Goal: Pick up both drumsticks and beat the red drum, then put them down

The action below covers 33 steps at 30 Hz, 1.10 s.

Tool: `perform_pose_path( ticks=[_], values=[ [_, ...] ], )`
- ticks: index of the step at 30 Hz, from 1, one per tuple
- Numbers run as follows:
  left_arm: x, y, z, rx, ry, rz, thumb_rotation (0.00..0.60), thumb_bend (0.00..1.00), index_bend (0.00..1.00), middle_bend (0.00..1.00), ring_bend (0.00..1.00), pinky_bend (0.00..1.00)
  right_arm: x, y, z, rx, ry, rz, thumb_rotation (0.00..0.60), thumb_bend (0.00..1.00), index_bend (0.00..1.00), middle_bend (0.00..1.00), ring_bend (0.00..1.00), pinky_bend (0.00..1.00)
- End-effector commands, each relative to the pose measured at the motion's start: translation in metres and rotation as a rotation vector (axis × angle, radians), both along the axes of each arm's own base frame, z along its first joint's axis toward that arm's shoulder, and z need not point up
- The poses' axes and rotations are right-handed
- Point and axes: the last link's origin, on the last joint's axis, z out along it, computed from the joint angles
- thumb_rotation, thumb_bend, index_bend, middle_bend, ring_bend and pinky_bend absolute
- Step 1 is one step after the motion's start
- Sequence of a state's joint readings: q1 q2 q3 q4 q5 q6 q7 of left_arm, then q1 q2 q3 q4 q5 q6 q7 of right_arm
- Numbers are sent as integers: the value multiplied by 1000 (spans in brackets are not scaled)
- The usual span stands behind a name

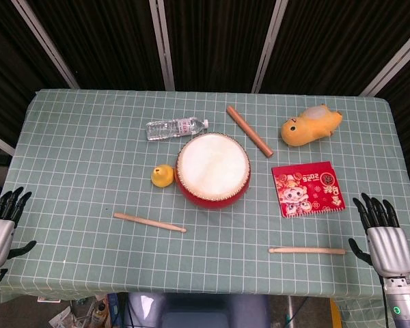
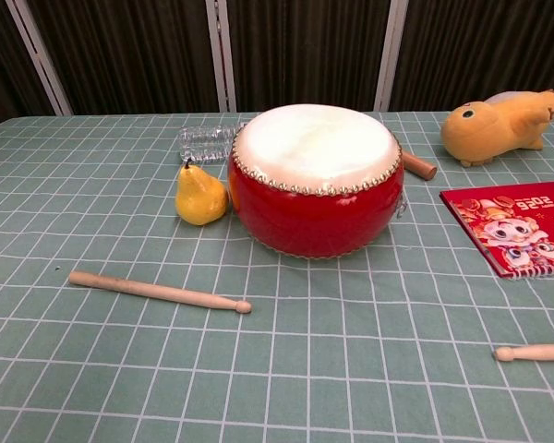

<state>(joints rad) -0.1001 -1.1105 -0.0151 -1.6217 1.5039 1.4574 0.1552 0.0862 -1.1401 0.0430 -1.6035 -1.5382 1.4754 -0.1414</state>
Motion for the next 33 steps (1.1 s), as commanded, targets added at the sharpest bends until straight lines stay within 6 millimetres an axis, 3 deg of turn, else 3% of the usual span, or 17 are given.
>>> perform_pose_path(
  ticks=[1, 27, 29, 30, 32, 33],
  values=[
    [0, 0, 1, 5, -3, 1, 600, 0, 0, 0, 0, 126, 0, 1, -1, 0, 6, -2, 600, 307, 0, 0, 0, 19],
    [1, 1, -3, -20, 14, 7, 600, 0, 6, 24, 25, 137, -1, 0, 0, -12, 12, -8, 600, 303, 0, 0, 0, 11],
    [2, 3, -4, -21, 17, 5, 600, 0, 39, 157, 148, 238, -1, 1, 0, -12, 12, -4, 600, 303, 0, 0, 0, 11],
    [4, 5, -4, -15, 14, -3, 600, 1, 72, 276, 263, 353, -1, 1, 0, -11, 15, -2, 600, 303, 0, 0, 0, 11],
    [10, 12, -4, 8, 4, -33, 600, 24, 167, 595, 587, 688, 0, 1, -1, -8, 17, 2, 600, 303, 0, 0, 0, 11],
    [13, 14, -5, 14, -4, -47, 600, 38, 200, 684, 679, 775, -1, 2, -1, -8, 18, 2, 600, 303, 0, 0, 0, 11]
  ],
)
